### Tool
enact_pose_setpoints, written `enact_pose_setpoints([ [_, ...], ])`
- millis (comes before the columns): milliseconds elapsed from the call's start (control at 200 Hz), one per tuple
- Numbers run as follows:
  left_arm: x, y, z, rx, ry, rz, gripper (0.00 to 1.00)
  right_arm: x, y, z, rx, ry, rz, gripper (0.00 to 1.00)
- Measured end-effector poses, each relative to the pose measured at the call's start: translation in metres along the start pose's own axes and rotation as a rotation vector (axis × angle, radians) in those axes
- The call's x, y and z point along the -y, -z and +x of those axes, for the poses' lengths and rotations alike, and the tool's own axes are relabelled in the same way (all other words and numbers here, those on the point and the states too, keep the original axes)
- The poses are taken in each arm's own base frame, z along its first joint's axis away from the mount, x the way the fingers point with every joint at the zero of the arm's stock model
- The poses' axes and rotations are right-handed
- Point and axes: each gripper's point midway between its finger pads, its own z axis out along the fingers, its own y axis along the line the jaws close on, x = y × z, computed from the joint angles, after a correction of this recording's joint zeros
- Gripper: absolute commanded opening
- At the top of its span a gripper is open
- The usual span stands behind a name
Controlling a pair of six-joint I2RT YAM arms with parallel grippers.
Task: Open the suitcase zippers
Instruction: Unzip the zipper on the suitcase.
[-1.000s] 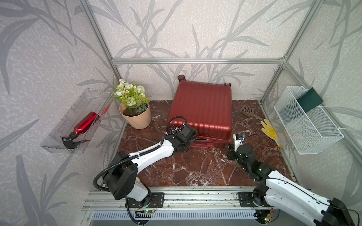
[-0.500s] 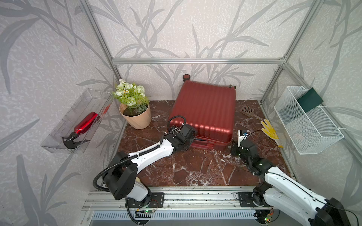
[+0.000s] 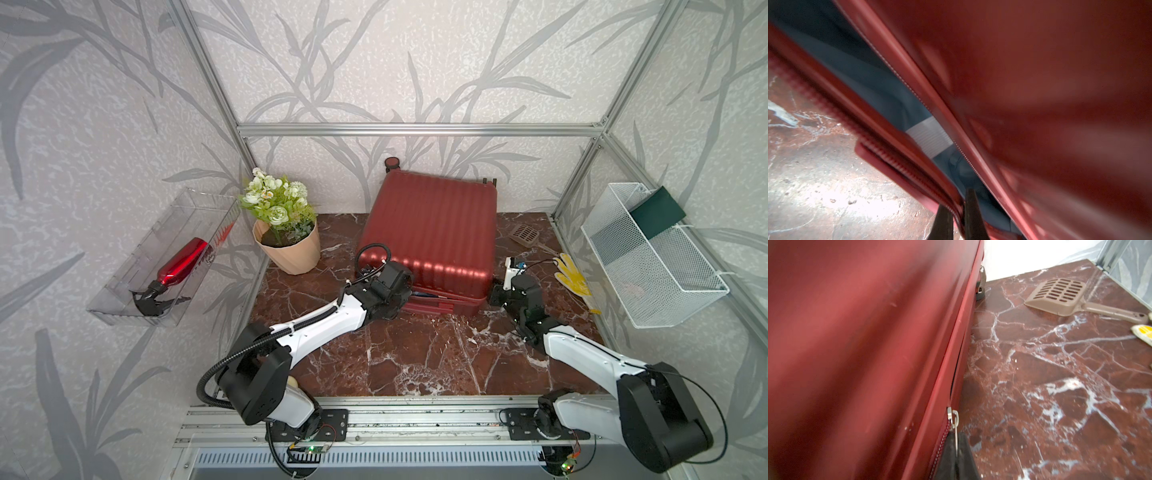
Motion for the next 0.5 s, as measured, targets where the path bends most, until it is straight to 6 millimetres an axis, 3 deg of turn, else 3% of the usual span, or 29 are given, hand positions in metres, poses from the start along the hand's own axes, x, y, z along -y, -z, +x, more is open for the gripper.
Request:
enact_pose_setpoints([
  [190,0.002,0.000,0.001,-0.005,0.004,0.018,0.00,0.002,-0.009,-0.006,0.005,-0.030,-0.053,0.00],
  [345,0.005,0.006,0.002,-0.013,-0.006,0.032,0.00,0.007,-0.009,-0.021,0.024,-0.059,-0.059,0.30],
  [420,0.001,0.011,0.002,-0.017,-0.028,0.019,0.15,0.014,-0.001,-0.045,0.074,-0.070,-0.016,0.40],
  [500,-0.005,0.019,-0.002,-0.012,-0.094,-0.001,0.39,0.015,0.016,-0.076,0.145,-0.069,0.014,0.49],
])
